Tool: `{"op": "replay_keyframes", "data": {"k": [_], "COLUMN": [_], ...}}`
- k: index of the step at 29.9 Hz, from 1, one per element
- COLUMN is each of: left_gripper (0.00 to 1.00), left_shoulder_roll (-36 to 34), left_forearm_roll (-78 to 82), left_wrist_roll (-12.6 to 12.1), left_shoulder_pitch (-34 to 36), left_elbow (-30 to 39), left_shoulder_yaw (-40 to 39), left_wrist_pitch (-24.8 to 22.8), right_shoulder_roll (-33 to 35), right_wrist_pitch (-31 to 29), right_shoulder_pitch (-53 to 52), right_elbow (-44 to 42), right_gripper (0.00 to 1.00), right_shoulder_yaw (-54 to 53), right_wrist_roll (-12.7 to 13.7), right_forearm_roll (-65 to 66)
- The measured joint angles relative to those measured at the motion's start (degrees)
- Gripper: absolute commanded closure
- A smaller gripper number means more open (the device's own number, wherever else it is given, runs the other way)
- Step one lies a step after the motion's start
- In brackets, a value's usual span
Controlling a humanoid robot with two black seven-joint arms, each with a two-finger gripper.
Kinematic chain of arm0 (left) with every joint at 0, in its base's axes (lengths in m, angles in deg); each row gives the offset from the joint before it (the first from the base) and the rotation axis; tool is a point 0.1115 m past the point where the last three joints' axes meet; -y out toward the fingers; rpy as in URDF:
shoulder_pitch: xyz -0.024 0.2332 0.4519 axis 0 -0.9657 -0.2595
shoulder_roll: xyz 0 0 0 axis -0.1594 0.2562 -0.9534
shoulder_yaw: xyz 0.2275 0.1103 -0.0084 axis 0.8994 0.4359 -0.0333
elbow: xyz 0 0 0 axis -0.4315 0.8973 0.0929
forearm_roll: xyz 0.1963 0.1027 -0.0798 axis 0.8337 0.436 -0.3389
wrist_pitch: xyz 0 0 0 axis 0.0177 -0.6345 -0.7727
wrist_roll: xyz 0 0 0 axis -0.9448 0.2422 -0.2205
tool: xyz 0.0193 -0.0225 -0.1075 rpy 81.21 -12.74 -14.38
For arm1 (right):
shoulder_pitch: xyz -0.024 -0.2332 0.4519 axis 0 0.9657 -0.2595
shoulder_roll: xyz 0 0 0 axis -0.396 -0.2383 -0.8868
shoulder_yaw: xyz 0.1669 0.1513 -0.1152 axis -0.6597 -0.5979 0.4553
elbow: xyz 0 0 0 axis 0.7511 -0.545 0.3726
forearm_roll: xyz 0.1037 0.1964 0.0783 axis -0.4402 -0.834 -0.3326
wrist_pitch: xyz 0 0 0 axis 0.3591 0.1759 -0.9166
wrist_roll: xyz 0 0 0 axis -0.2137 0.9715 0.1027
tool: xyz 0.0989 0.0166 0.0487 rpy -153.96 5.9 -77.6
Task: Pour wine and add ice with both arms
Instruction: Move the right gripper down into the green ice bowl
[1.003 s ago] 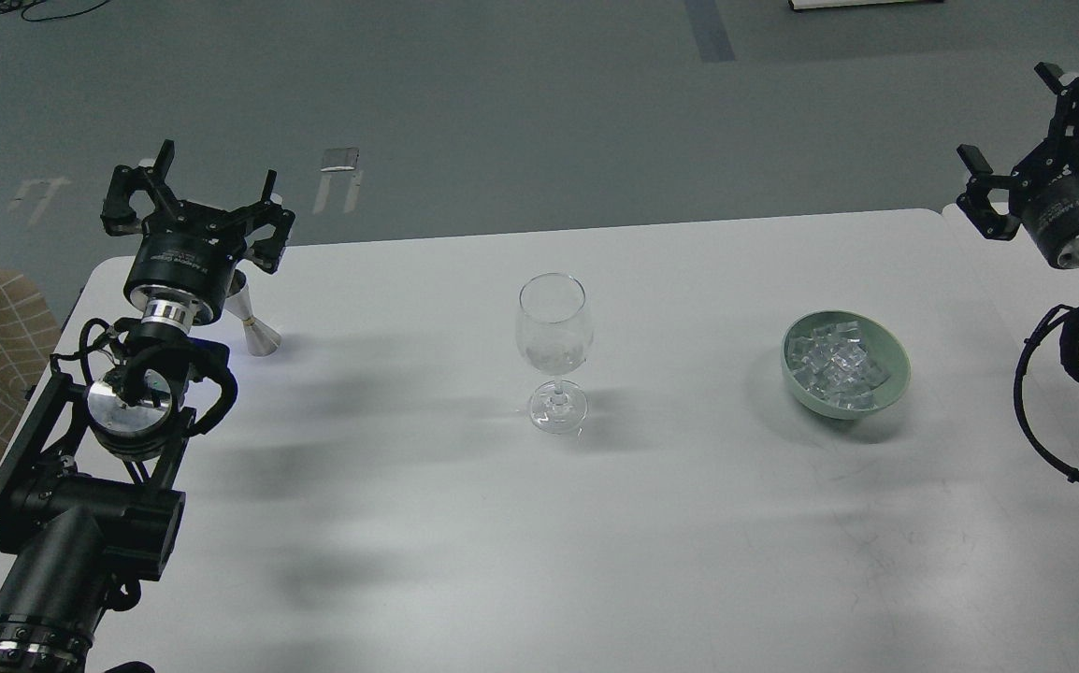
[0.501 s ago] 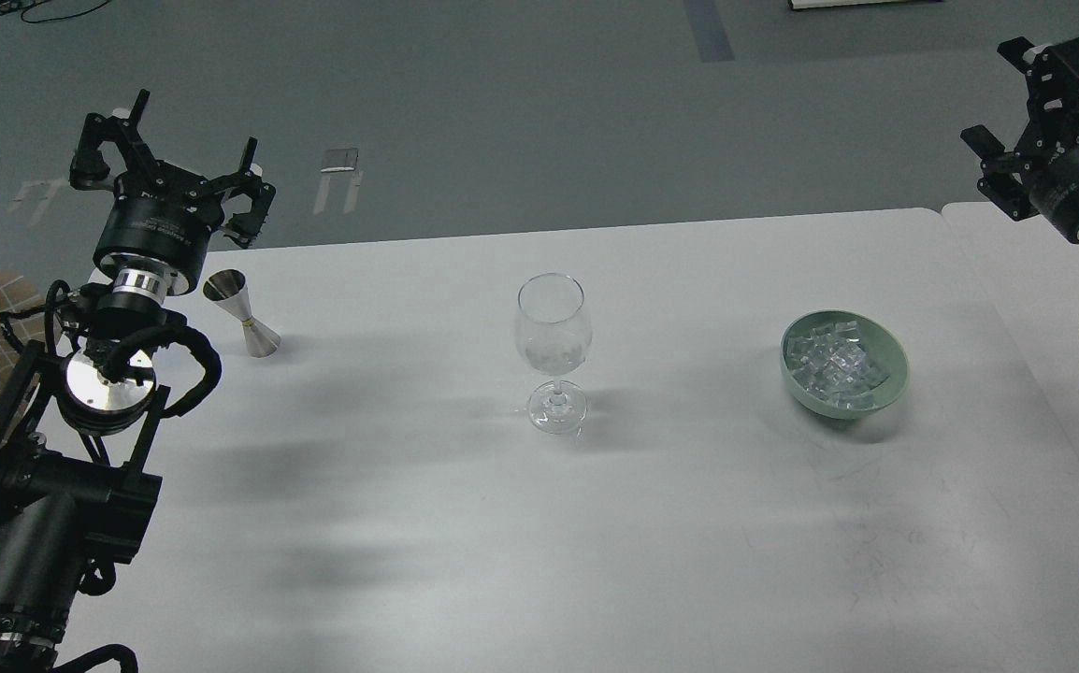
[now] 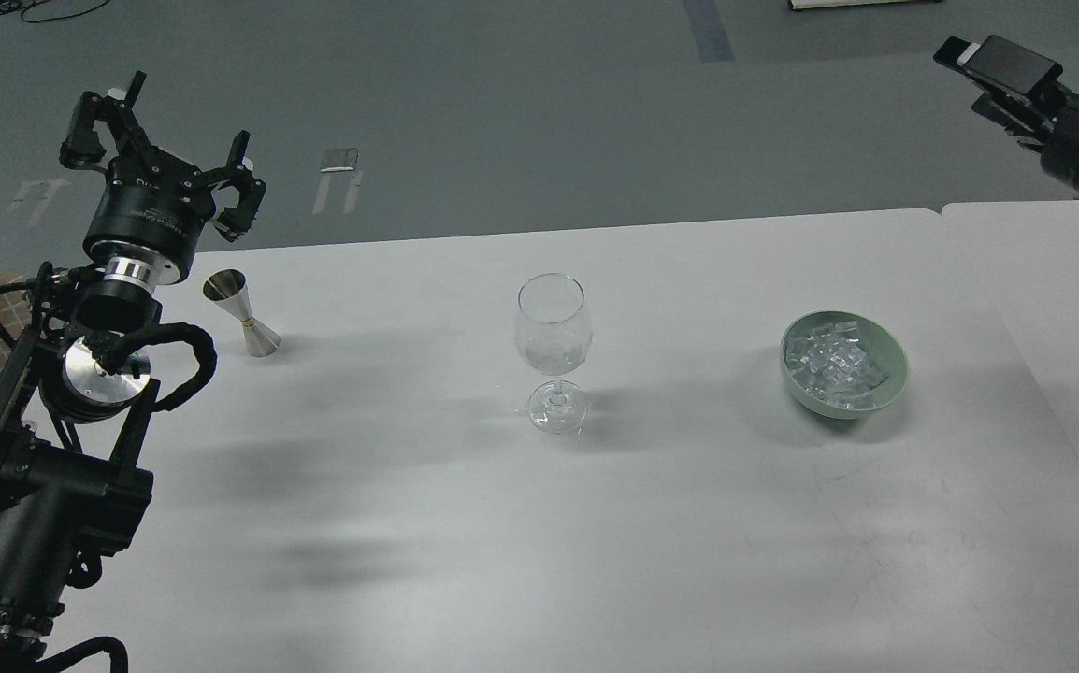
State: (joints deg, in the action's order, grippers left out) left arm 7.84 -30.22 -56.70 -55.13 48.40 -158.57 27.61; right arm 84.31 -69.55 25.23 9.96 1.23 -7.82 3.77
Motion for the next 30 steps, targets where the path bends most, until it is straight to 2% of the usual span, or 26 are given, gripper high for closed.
{"op": "replay_keyframes", "data": {"k": [7,12,15,18,24,30], "left_gripper": [0.02,0.02,0.02,0.02,0.02,0.02], "left_shoulder_roll": [1.48,1.76,1.36,0.96,1.21,1.55], "left_forearm_roll": [0.13,0.17,0.17,0.14,0.10,0.16], "left_wrist_roll": [0.00,0.00,0.01,0.04,0.12,1.15], "left_shoulder_pitch": [-2.71,-3.04,-3.08,-3.18,-4.43,-5.95], "left_elbow": [2.96,3.22,3.27,3.27,3.27,3.22], "left_shoulder_yaw": [-0.72,-0.79,-0.72,-0.61,-0.42,0.12], "left_wrist_pitch": [0.04,-0.04,-0.25,-0.37,-0.70,-0.72], "right_shoulder_roll": [1.02,8.04,10.39,12.00,13.68,13.27], "right_wrist_pitch": [0.18,-0.75,-3.99,-6.27,-6.97,-6.58], "right_shoulder_pitch": [-6.60,-8.83,-11.27,-12.04,-9.42,-3.05], "right_elbow": [5.70,13.92,16.51,17.57,18.20,18.63], "right_gripper": [0.00,0.00,0.00,0.00,0.00,0.00], "right_shoulder_yaw": [12.59,20.66,24.35,25.61,26.66,27.00], "right_wrist_roll": [0.41,0.11,-0.26,-0.77,-1.18,-0.03], "right_forearm_roll": [12.17,15.38,15.63,15.61,15.56,16.06]}}
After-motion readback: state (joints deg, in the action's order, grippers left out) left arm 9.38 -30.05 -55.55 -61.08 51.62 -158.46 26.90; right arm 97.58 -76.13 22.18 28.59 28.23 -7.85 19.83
